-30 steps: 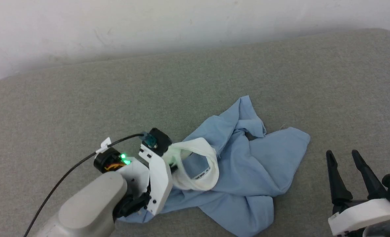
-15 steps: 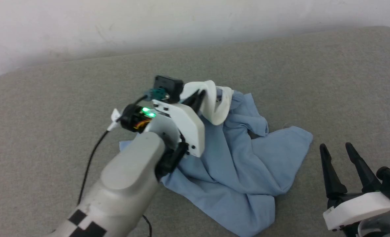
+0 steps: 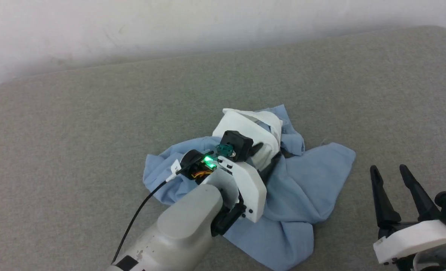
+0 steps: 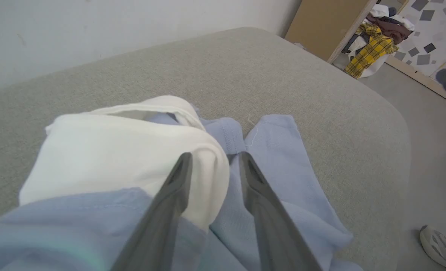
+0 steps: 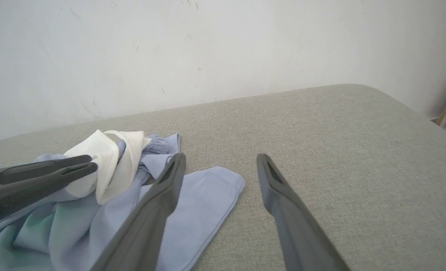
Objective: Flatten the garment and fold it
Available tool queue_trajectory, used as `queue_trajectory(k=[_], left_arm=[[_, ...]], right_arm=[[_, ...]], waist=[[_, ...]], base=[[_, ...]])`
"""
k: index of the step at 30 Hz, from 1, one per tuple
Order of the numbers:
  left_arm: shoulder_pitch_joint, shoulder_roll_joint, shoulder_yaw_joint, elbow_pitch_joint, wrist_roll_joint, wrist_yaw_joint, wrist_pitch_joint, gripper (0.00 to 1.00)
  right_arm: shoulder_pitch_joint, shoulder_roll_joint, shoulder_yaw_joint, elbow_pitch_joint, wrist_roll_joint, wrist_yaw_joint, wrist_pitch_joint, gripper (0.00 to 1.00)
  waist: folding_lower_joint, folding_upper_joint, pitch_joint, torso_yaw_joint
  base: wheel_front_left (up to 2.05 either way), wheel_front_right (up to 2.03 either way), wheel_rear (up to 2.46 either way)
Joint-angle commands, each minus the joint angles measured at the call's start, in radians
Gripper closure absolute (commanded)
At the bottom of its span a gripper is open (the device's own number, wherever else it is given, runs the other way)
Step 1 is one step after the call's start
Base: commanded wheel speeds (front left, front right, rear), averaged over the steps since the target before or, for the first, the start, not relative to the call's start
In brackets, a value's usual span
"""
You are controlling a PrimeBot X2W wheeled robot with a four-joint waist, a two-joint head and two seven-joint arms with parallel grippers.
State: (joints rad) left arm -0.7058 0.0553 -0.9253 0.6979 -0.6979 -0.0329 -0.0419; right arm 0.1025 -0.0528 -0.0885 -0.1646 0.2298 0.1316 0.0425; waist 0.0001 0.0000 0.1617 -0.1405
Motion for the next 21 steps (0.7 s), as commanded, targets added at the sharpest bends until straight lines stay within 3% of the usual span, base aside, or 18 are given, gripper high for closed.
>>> queue_trajectory(k=[1,5,10,13,16,21], left_arm=[[0.005,-0.004,0.000,-0.019,0.004,0.006,-0.028,0.00],[0.014,0.036,0.035,-0.108,0.018,0.054,-0.109,0.00],[0.035,0.188,0.123,-0.235,0.008,0.146,-0.105,0.00],[0.055,0.288,0.169,-0.273,-0.018,0.186,-0.040,0.00],[0.076,0.361,0.181,-0.281,-0.051,0.194,0.059,0.00],[0.101,0.406,0.167,-0.236,-0.115,0.173,0.230,0.00]], right_arm=[[0.005,0.003,-0.001,-0.004,-0.001,-0.001,-0.004,0.00],[0.021,0.003,-0.009,-0.012,-0.003,-0.001,0.000,0.00],[0.033,0.003,-0.004,-0.020,0.001,-0.001,0.005,0.00],[0.037,0.003,0.000,-0.024,0.003,-0.001,0.007,0.00],[0.037,0.003,0.003,-0.025,0.003,-0.001,0.008,0.00],[0.025,0.003,0.006,-0.019,0.008,-0.001,0.004,0.00]], waist=[[-0.0001,0.0000,-0.018,0.018],[-0.0001,0.0000,-0.041,0.047],[-0.0001,0.0000,-0.054,0.061],[-0.0001,0.0000,-0.051,0.058],[-0.0001,0.0000,-0.036,0.049],[-0.0001,0.0000,-0.006,0.027]], base=[[0.00,0.00,0.00],[0.00,0.00,0.00],[0.00,0.00,0.00],[0.00,0.00,0.00],[0.00,0.00,0.00],[0.00,0.00,0.00]])
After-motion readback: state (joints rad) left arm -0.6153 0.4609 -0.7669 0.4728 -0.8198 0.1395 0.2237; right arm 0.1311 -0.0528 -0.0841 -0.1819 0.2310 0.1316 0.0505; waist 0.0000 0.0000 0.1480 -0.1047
